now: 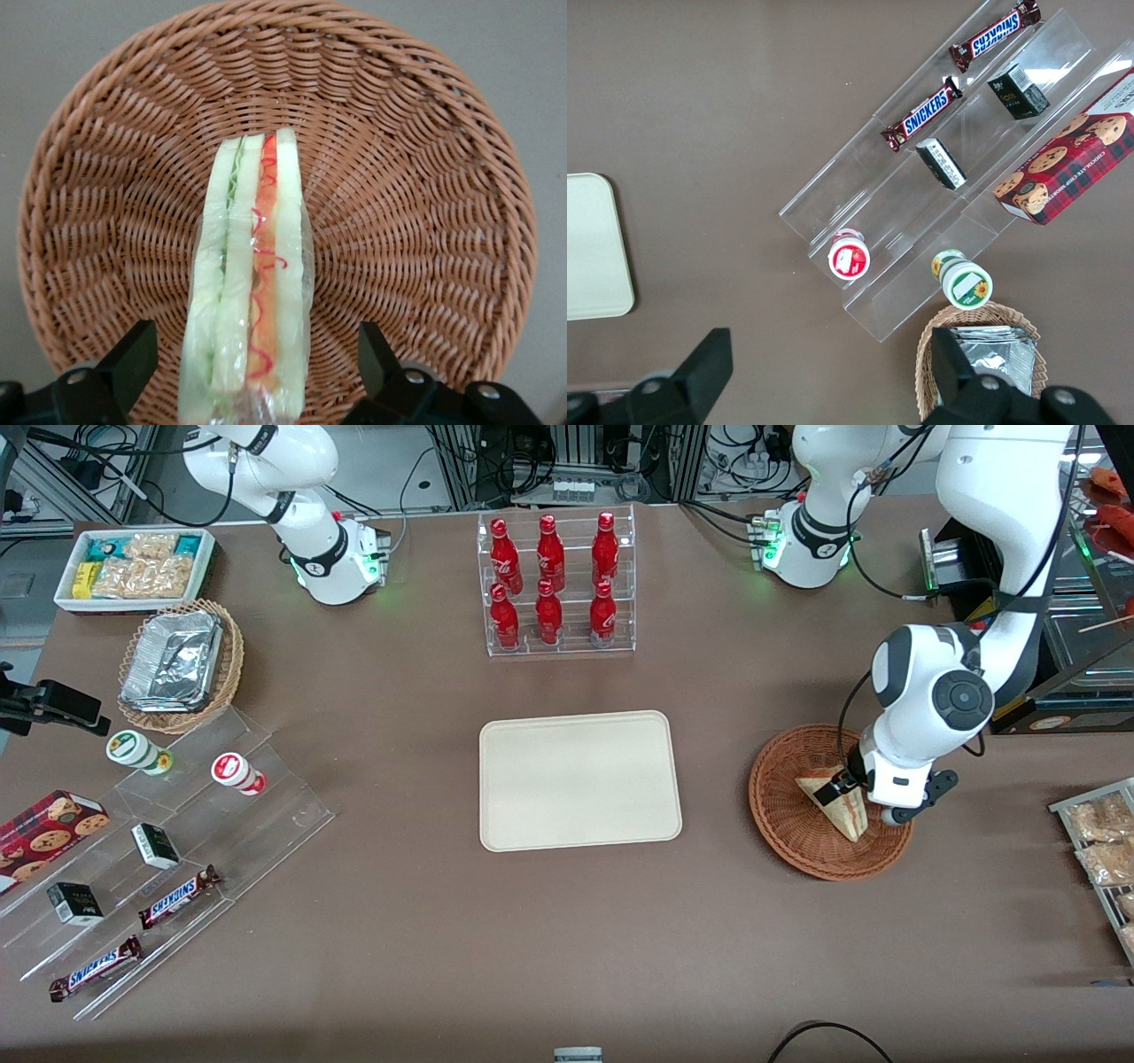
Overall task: Place sandwich from basket to tray
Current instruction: 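Lower the left gripper around the sandwich and close it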
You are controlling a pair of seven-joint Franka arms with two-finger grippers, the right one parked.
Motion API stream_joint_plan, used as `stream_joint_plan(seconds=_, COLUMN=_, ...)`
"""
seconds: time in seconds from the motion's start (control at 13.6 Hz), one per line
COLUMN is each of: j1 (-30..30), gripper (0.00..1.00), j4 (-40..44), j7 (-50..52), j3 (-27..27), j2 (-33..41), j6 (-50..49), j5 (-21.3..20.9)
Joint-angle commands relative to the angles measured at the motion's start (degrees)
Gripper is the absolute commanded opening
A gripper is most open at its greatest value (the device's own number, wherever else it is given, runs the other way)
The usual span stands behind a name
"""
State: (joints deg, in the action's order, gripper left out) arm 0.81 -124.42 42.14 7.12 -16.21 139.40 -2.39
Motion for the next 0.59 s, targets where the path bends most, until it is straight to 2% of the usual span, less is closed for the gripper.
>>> stream_joint_plan(seconds=0.0, j1=0.16, gripper=1.0, j4=-0.21, j7=3.82, j3=0.18, j2=-1.19, j6=1.58, j5=-1.21)
stream_joint_plan(seconds=0.07, j1=0.16, gripper=1.0, j4=-0.21, j7=4.18, j3=0.18, j2=-1.27, j6=1.58, j5=-1.21)
stream_joint_plan(seconds=0.15, j1=0.16, gripper=0.84, j4=-0.21, j7=4.18, j3=0.18, j2=-1.28, j6=1.49, j5=-1.21)
stream_joint_plan(seconds=0.29, j1=0.16, gripper=0.09, j4=-0.21, j7=3.4, j3=0.18, j2=-1.01, j6=0.62, j5=-1.3)
stream_joint_plan(seconds=0.37, j1=0.16, gripper=0.0, j4=-0.21, j7=2.78, j3=0.18, j2=-0.84, j6=-0.34, j5=-1.47)
stream_joint_plan(seconds=0.51, j1=0.16, gripper=0.0, j4=-0.21, j7=-0.54, j3=0.09, j2=-0.31, j6=-1.67, j5=-1.56)
